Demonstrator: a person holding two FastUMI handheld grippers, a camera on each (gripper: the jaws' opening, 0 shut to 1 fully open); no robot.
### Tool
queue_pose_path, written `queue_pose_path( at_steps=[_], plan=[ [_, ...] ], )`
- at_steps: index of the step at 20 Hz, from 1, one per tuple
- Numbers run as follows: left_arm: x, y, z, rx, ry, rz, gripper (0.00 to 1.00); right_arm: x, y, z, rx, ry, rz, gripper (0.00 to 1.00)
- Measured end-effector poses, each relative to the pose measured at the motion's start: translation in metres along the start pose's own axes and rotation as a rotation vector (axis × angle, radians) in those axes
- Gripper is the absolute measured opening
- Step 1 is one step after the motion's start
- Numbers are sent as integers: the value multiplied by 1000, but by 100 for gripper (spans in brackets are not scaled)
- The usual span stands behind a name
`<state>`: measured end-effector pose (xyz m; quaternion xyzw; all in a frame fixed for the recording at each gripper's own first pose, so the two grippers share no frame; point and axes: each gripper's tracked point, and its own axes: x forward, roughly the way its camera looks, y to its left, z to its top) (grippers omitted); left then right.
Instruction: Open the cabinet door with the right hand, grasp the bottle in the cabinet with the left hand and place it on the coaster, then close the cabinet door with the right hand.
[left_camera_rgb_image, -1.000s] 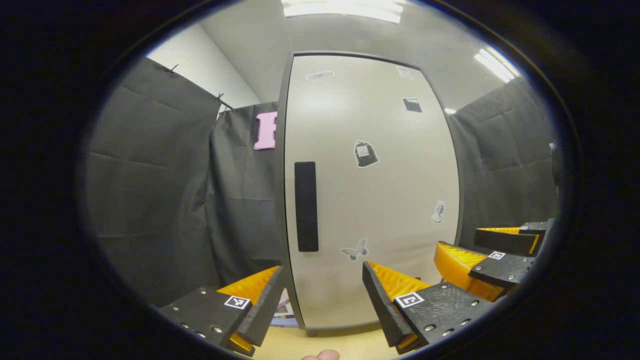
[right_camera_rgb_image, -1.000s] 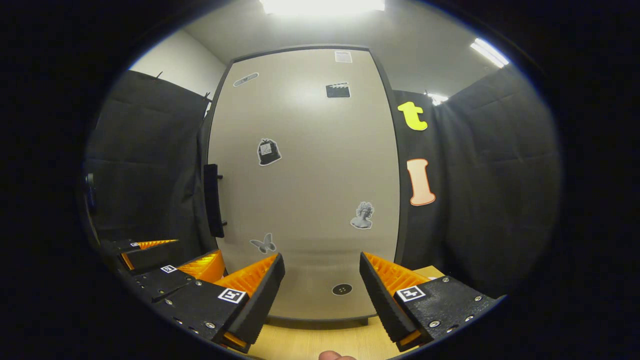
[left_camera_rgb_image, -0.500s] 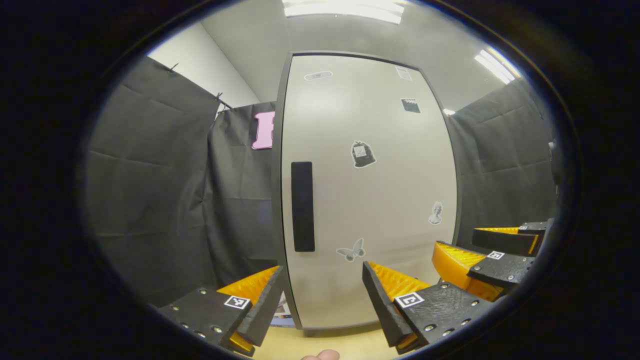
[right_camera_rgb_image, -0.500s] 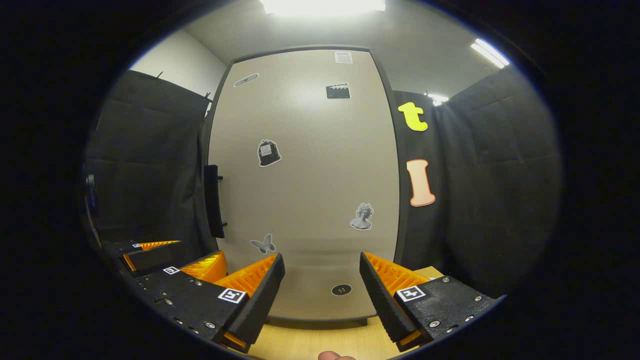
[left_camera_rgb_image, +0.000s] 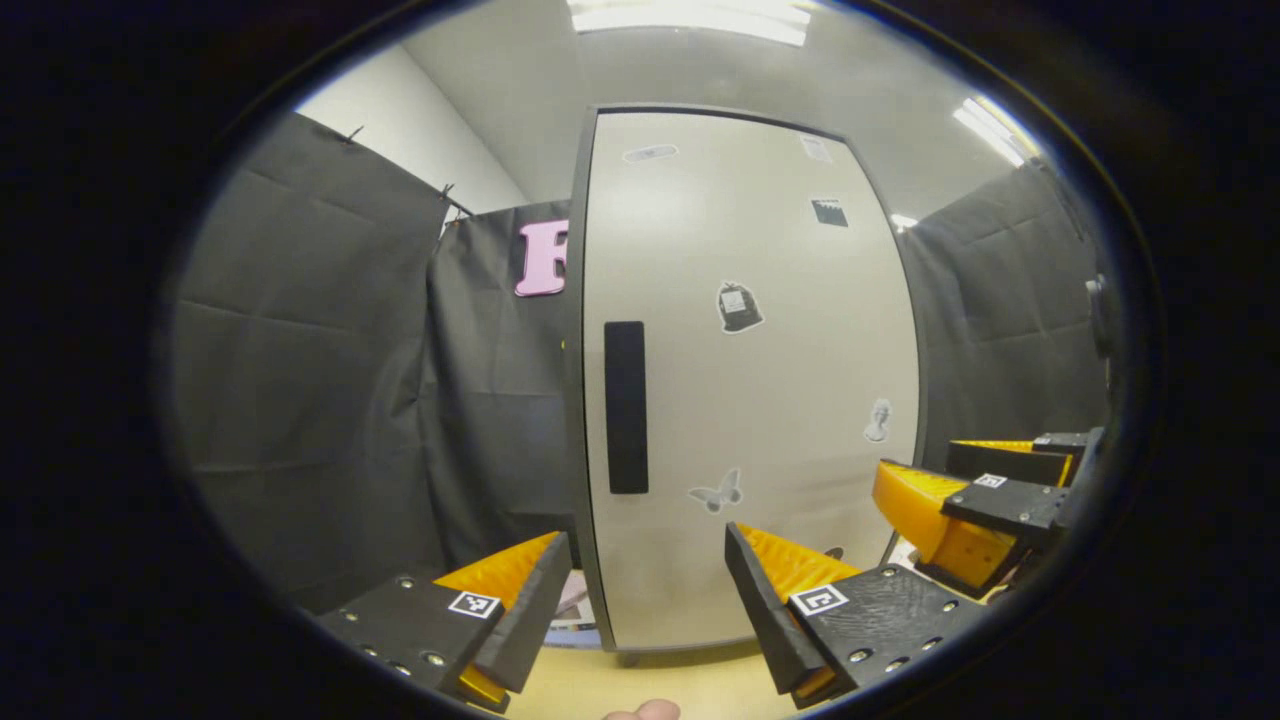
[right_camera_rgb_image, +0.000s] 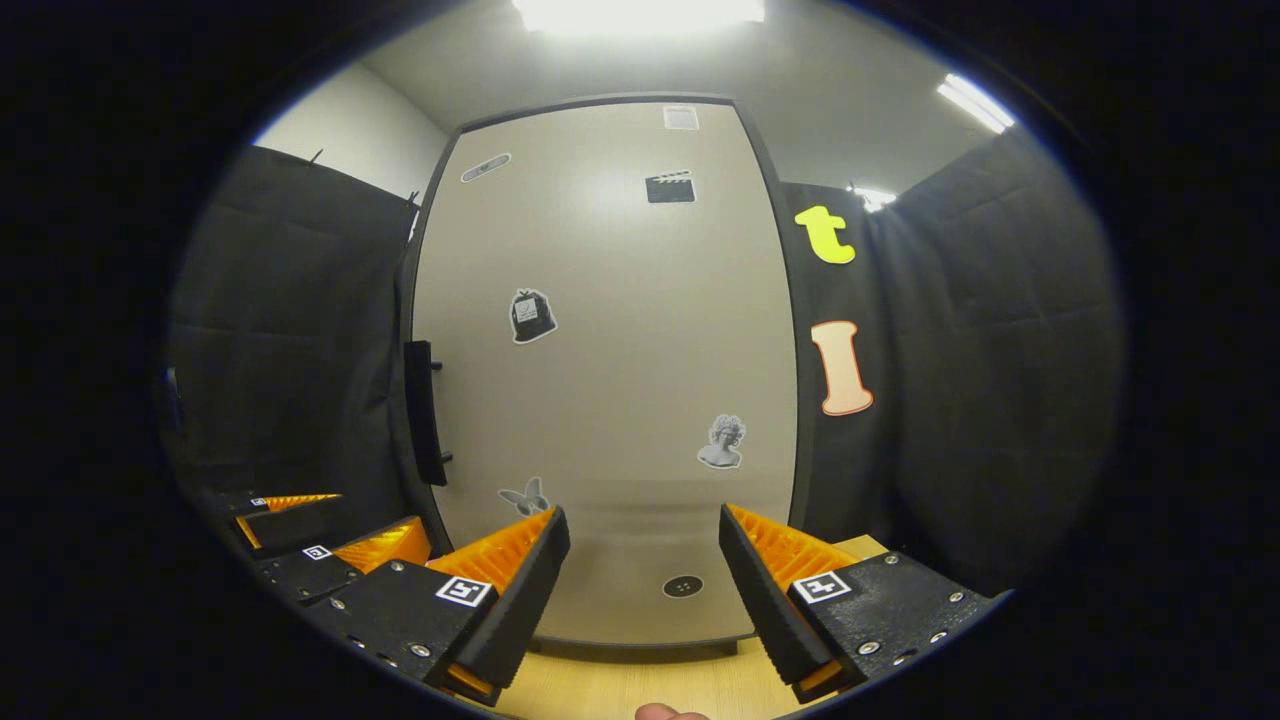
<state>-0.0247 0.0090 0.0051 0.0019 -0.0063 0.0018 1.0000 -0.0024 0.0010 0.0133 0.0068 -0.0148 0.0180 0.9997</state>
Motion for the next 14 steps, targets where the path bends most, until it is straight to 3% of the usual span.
queue_pose_path(
  at_steps=[2, 5, 6, 7, 8, 13, 14],
  plan=[
    [-6, 10, -1, 18, -4, 22, 93, 1, 1, 2, -9, -4, 11, 93],
    [-17, 24, -3, 3, -3, 51, 89, 9, 7, 1, -40, 2, 42, 93],
    [-22, 28, -4, 4, 1, 59, 93, 11, 9, 1, -47, 5, 43, 93],
    [-26, 32, -2, 8, -1, 67, 89, 12, 13, 3, -44, 5, 49, 93],
    [-31, 36, 0, 13, -8, 72, 93, 14, 18, 4, -36, 1, 57, 93],
    [-56, 55, -3, 44, -10, 98, 93, 20, 49, 10, -41, -19, 110, 94],
    [-61, 58, -6, 39, -1, 104, 89, 19, 56, 10, -42, -26, 120, 94]
  ],
)
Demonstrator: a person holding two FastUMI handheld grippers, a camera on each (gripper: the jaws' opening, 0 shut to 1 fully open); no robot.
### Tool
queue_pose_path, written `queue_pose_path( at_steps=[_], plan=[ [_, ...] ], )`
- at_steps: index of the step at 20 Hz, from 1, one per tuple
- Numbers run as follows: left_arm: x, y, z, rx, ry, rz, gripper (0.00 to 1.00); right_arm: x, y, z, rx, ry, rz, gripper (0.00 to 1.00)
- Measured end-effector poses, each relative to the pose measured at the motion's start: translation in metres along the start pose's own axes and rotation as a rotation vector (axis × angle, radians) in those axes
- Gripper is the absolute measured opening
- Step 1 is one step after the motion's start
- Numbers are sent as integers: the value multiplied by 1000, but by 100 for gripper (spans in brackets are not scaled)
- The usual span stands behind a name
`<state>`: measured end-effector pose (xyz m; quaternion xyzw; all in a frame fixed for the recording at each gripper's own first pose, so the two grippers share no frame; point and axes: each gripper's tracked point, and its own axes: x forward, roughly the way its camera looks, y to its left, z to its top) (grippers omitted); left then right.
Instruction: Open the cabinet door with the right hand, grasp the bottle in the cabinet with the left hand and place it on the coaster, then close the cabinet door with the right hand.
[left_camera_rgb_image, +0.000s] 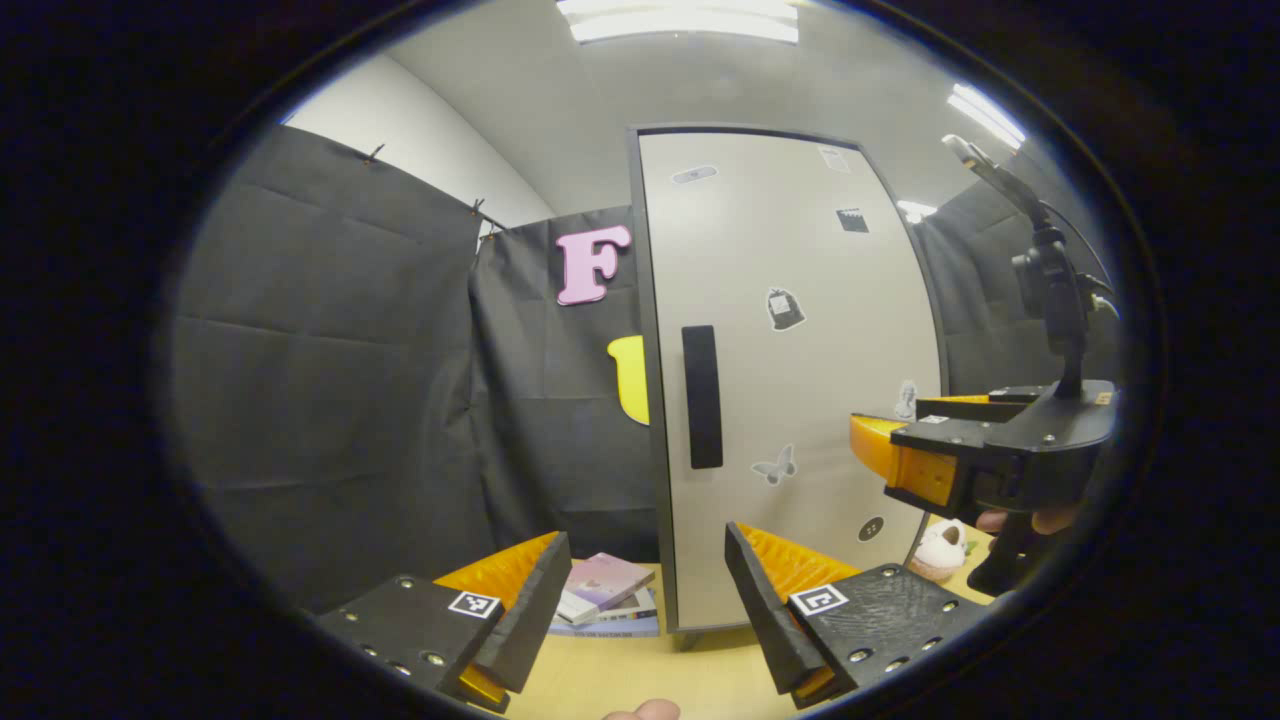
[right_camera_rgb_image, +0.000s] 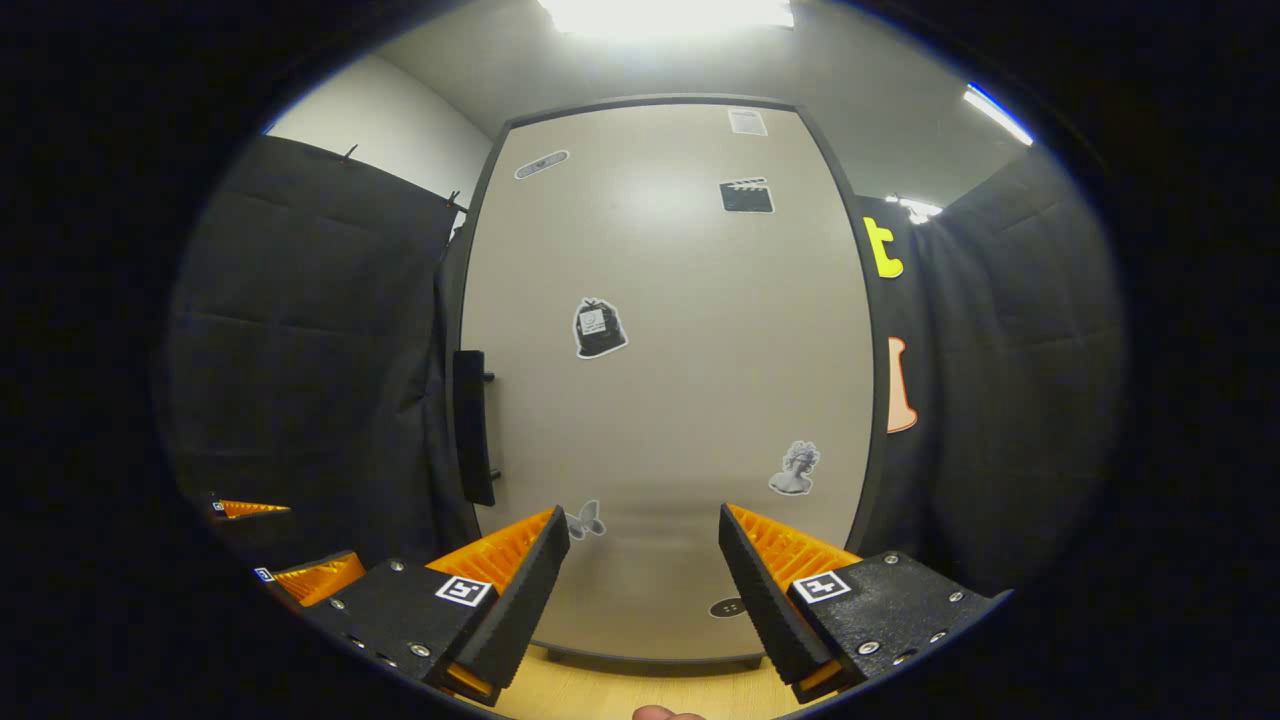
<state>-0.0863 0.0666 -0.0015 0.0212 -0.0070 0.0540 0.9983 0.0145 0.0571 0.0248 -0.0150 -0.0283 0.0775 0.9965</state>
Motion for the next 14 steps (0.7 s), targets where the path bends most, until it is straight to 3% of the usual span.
queue_pose_path(
  at_steps=[9, 12, 14],
  plan=[
    [-50, 19, -15, -3, 15, 50, 93, 14, 71, 14, -9, -18, 123, 92],
    [-62, 7, -22, -15, 29, 24, 89, 20, 94, 16, -13, -20, 160, 94],
    [-72, 8, -22, 18, 20, 23, 93, 25, 106, 16, -13, -15, 176, 94]
  ],
)
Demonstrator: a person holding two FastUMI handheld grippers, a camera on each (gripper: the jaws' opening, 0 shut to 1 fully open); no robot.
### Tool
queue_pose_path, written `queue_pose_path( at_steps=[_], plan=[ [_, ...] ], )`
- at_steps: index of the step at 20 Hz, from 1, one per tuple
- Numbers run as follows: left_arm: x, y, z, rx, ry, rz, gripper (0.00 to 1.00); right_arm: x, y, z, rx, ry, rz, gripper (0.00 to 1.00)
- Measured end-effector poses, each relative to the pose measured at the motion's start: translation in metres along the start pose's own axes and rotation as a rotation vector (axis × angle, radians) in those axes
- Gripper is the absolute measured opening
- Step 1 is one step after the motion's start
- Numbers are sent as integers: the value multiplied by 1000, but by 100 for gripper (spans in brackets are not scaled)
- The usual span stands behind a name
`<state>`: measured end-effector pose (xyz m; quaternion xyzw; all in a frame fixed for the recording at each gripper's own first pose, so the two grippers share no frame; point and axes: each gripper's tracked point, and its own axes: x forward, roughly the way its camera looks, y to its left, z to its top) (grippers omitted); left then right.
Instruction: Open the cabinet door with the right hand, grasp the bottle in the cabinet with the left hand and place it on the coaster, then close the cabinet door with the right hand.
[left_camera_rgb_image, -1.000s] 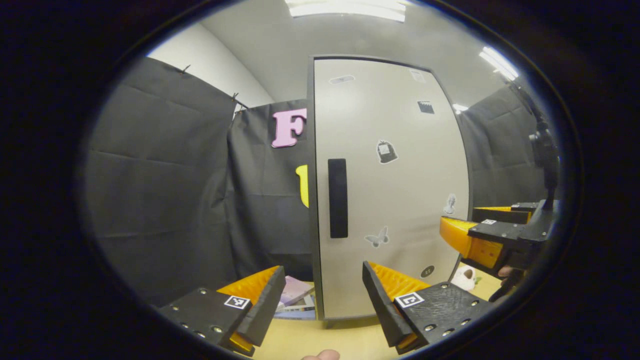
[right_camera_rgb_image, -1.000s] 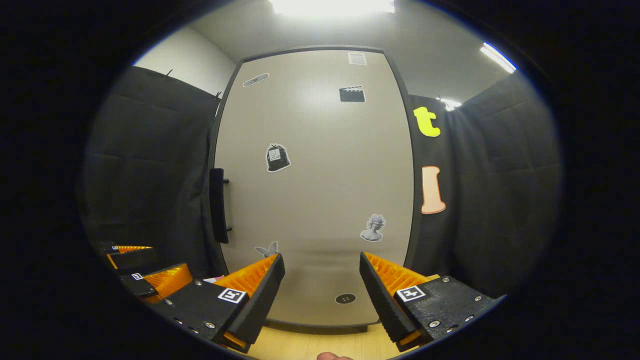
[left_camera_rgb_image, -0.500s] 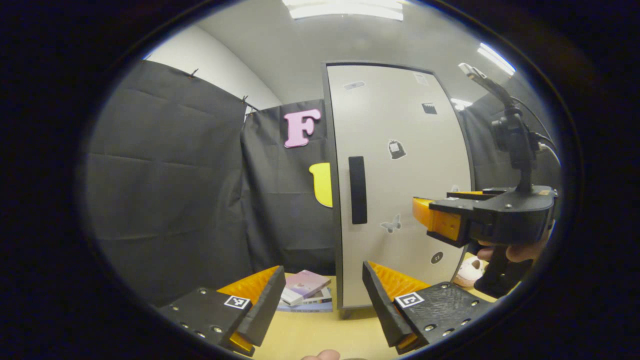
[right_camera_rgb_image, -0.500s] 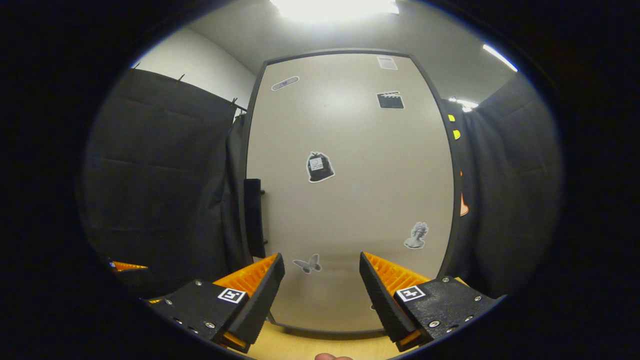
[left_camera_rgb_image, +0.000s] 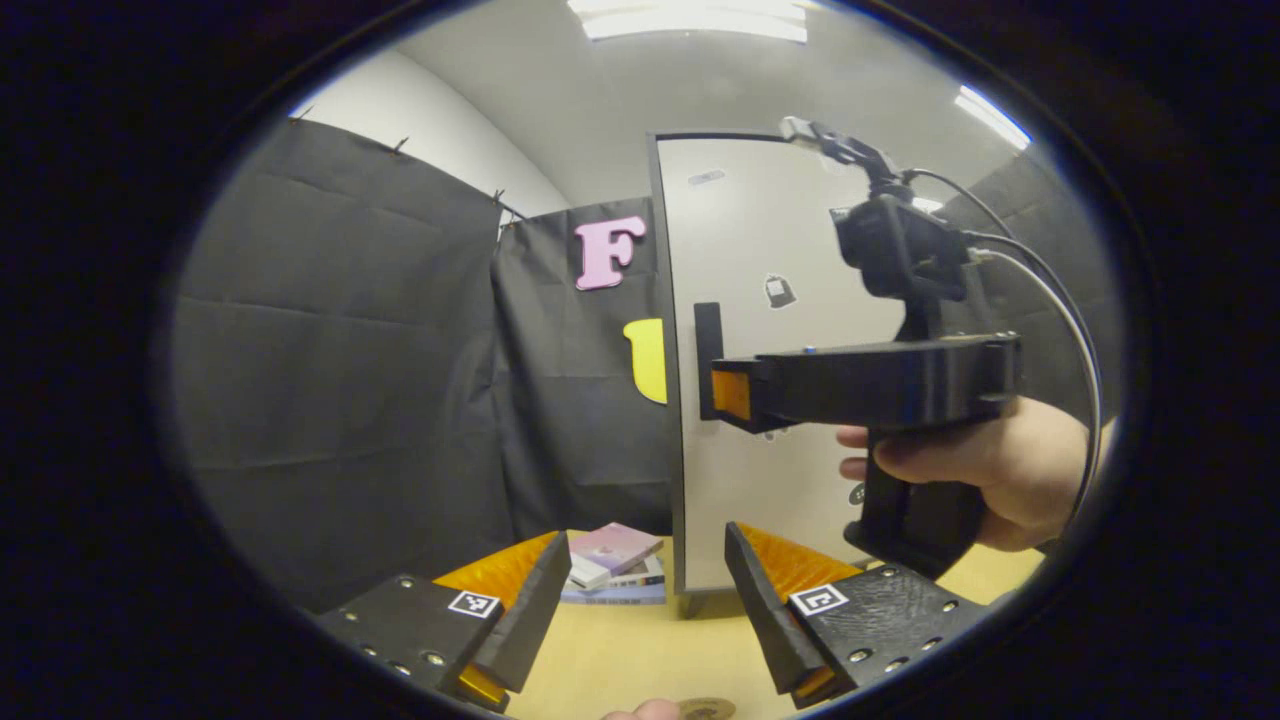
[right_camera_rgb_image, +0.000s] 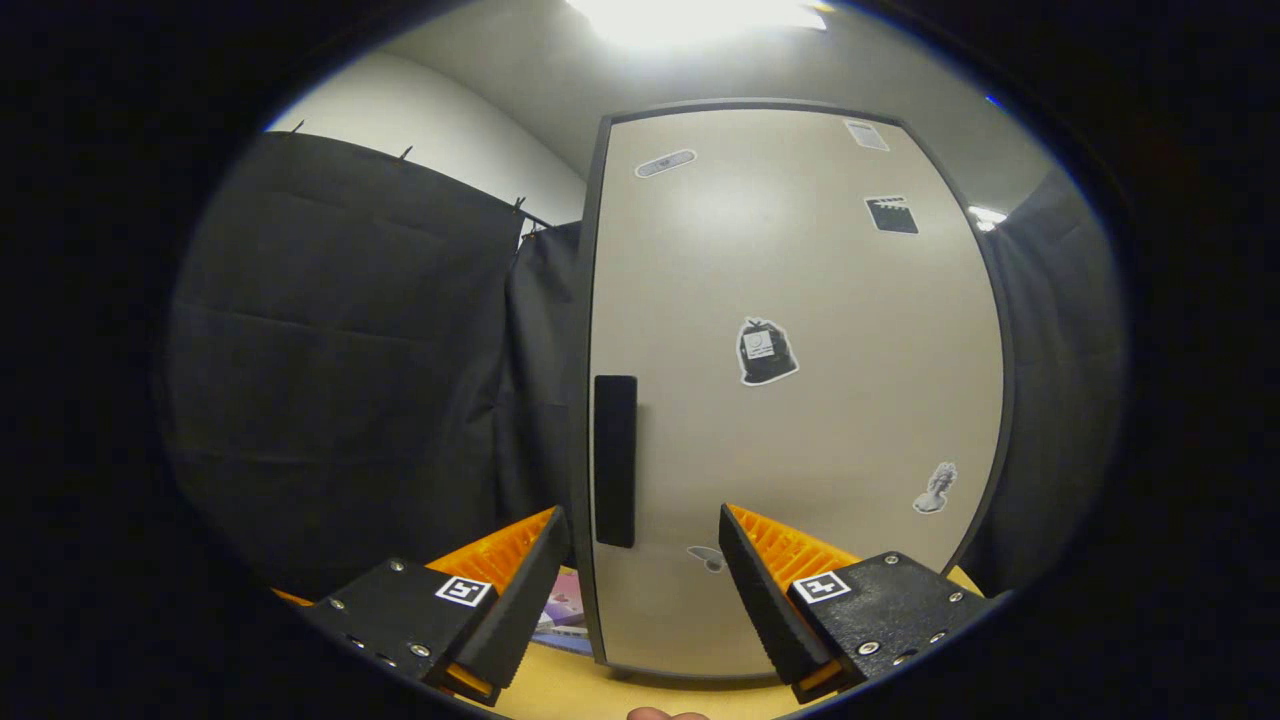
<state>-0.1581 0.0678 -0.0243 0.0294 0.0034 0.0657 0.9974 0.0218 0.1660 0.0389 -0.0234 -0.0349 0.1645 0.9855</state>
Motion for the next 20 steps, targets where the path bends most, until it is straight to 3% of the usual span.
queue_pose_path(
  at_steps=[3, 7, 11, 14, 16, 17, 19, 20],
  plan=[
    [-11, -2, 2, 0, -16, -18, 84, 10, 7, 6, -27, -9, 3, 94],
    [-17, -1, -5, -3, -6, -31, 93, 30, 4, 8, -49, -19, -15, 94],
    [-18, 0, -11, -20, 15, -27, 93, 62, 8, 0, -64, 9, -21, 94],
    [-18, 4, -15, -19, 20, -18, 85, 78, 16, -8, -60, 45, -17, 92],
    [-19, 10, -19, -15, 21, -11, 89, 84, 13, -13, -78, 65, -41, 75],
    [-22, 14, -21, -14, 24, -6, 89, 84, 9, -13, -86, 73, -48, 56],
    [-25, 20, -23, -21, 34, 0, 85, 86, 11, -15, -43, 76, -15, 35],
    [-25, 20, -25, -27, 38, 2, 85, 85, 10, -13, -40, 80, 6, 33]
  ],
)
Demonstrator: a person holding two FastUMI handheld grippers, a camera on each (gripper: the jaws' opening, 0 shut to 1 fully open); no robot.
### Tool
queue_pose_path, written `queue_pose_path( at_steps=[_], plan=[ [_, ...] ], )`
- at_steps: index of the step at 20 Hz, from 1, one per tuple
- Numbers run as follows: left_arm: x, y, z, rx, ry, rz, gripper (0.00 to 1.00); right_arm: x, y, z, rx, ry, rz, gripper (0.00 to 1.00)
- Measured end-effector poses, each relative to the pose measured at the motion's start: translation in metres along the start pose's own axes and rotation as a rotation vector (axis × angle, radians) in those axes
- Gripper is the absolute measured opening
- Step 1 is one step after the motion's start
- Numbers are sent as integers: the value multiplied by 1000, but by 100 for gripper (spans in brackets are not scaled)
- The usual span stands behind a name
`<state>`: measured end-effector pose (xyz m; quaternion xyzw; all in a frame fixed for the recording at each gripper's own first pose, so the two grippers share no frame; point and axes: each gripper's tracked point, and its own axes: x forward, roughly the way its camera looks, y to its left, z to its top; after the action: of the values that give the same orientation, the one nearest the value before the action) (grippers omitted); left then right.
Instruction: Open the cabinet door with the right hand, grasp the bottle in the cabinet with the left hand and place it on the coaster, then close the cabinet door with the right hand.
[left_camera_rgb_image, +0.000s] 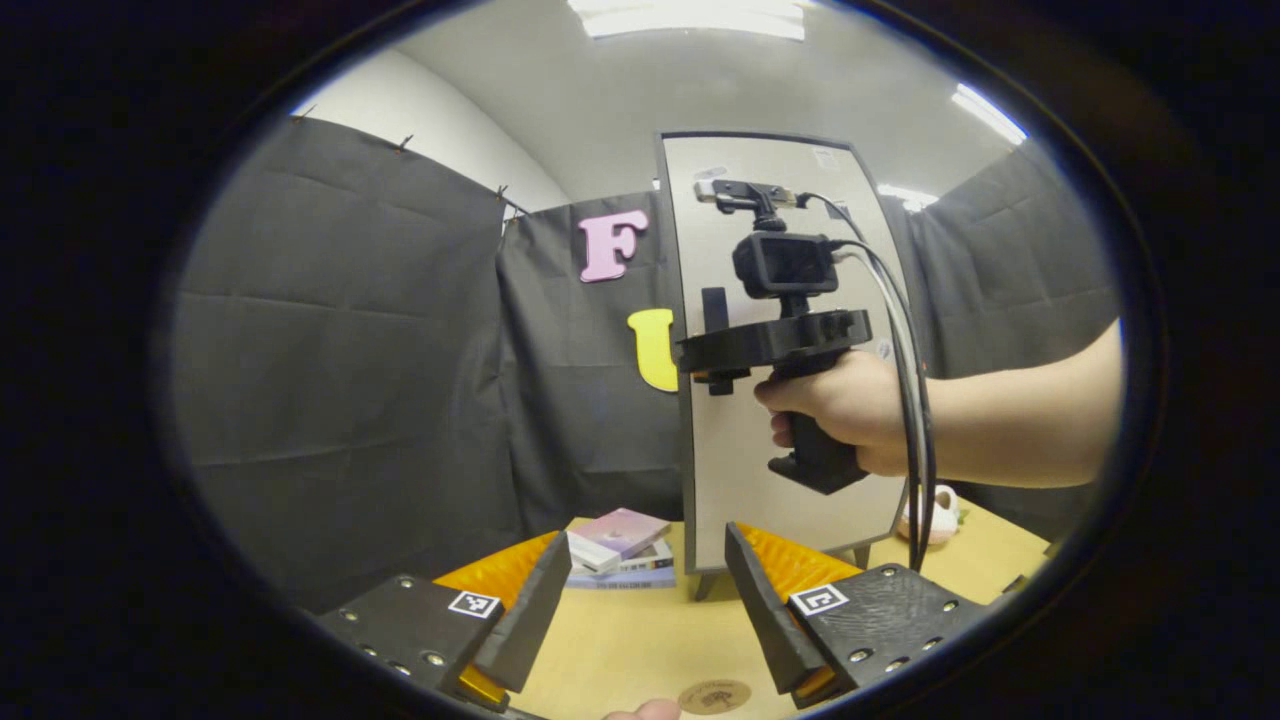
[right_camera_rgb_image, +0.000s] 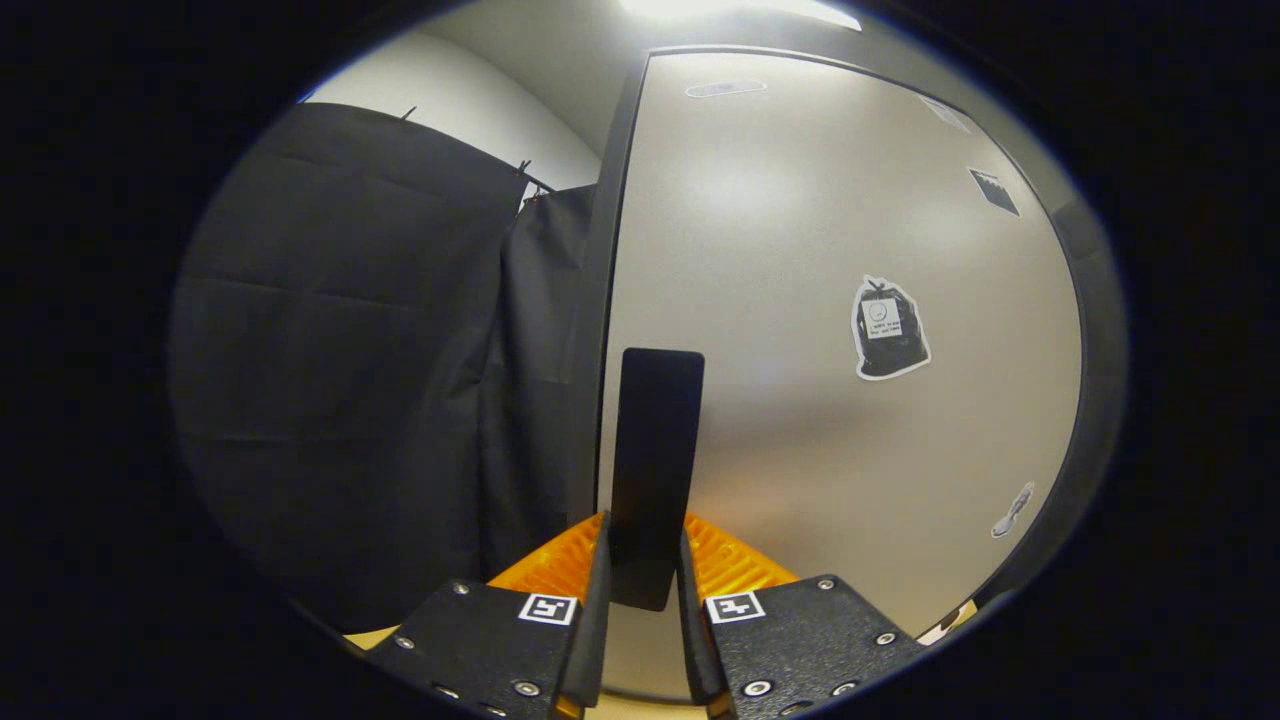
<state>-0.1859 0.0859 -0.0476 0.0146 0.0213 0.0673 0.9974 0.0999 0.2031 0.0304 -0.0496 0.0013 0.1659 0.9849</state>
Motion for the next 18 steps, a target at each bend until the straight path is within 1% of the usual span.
queue_pose_path(
  at_steps=[1, 2, 3, 5, 6, 7, 8, 9, 10, 11, 12, 13, 14, 15, 18],
  plan=[
    [0, 0, -1, -6, 1, 1, 89, -2, 0, -1, -3, 13, 14, 28],
    [1, 0, -2, -9, 0, 2, 89, -2, 1, -2, -1, 26, 21, 26],
    [3, 0, -2, -14, -1, 2, 93, -4, 1, -3, 2, 37, 27, 24],
    [9, 1, -3, -27, -1, 2, 93, -9, 2, -3, 6, 45, 39, 21],
    [13, 2, -3, -23, -2, -3, 93, -11, 3, -2, 0, 44, 50, 21],
    [16, 6, -2, -4, -10, -3, 89, -16, 3, -2, -2, 45, 65, 21],
    [21, 14, -2, 19, -15, 4, 93, -18, 4, -2, 1, 42, 81, 21],
    [26, 22, -1, 34, -14, 15, 85, -21, 3, -3, -2, 43, 100, 21],
    [30, 28, -1, 35, -8, 28, 93, -23, 1, -3, 3, 40, 120, 21],
    [34, 33, -3, 23, 2, 34, 89, -27, 1, -4, 9, 39, 138, 21],
    [35, 36, -7, 4, 13, 35, 93, -29, 0, -5, 13, 36, 154, 21],
    [40, 39, -10, -7, 21, 29, 93, -34, 0, -5, 27, 34, 167, 21],
    [44, 46, -10, -2, 27, 35, 93, -36, -1, -6, 39, 31, 181, 21],
    [51, 52, -11, 7, 33, 50, 89, -36, -4, -7, 39, 30, 193, 21],
    [84, 60, -8, 17, 42, 61, 89, -37, -11, -11, 56, 36, 214, 21]
  ],
)
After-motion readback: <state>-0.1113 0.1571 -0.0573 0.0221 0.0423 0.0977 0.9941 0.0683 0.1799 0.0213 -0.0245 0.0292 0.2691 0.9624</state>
